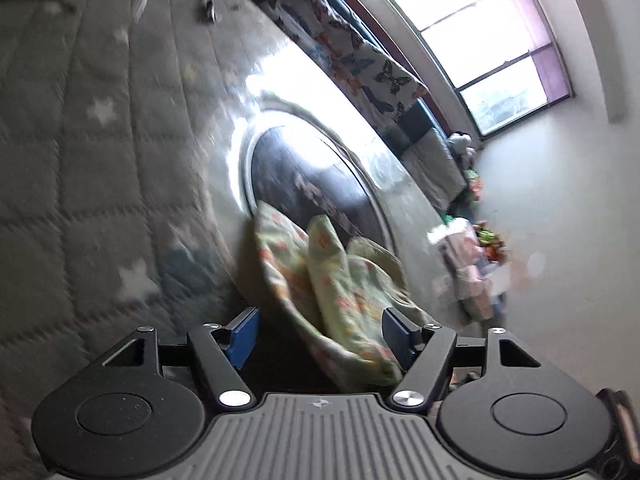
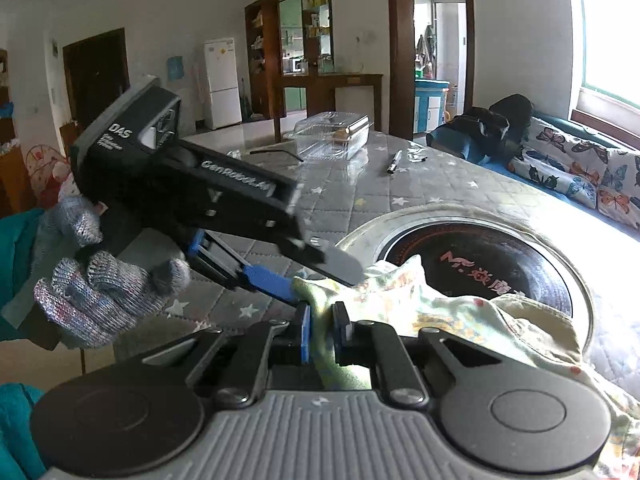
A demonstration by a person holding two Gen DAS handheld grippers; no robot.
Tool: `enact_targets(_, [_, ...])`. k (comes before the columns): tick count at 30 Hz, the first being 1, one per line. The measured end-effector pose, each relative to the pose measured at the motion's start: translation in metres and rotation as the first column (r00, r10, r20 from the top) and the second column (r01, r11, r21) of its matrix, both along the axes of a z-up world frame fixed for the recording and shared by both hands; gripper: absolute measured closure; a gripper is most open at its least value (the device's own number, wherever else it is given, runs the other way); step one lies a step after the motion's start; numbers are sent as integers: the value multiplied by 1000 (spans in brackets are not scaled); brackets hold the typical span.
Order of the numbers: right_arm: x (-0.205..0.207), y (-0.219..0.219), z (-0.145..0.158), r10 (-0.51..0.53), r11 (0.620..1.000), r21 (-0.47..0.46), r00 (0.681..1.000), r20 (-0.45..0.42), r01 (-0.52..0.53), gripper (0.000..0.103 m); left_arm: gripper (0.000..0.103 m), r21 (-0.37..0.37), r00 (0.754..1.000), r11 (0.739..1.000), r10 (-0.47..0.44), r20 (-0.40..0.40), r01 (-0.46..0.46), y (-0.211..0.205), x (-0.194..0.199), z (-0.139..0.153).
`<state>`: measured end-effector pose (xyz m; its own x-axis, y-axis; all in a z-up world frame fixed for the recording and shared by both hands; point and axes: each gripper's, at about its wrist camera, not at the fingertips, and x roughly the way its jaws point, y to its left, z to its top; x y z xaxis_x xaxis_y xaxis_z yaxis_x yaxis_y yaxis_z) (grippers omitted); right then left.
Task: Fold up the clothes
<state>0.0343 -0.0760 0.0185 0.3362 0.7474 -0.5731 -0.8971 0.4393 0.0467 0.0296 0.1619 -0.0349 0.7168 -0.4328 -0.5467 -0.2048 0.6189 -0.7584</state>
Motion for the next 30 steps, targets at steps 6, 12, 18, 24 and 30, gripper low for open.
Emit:
enact_targets(6, [-5, 2, 1, 6, 1000, -9, 1000, 11, -6, 93, 32, -33, 1000, 999, -30, -1, 30, -9, 16, -5])
enact_targets(12, [-7, 1, -1, 19, 1000, -15, 1000, 12, -19, 93, 43, -27, 999, 999, -36, 1, 36, -13, 26, -5])
enact_targets(18, [-5, 0, -3, 18, 1000, -8, 1000, 0, -18, 93, 84, 4, 999, 999, -38, -5, 38, -14, 27, -7])
enact_targets(24, [1, -14, -3, -19, 1000, 5, 999, -33, 19, 85, 93, 38, 999, 998, -40, -14, 41, -15, 28, -9])
enact_targets(30, [26, -63, -6, -238, 971, 1, 969, -60, 238, 82, 93, 64, 999, 997, -46, -21, 47, -16, 28, -10])
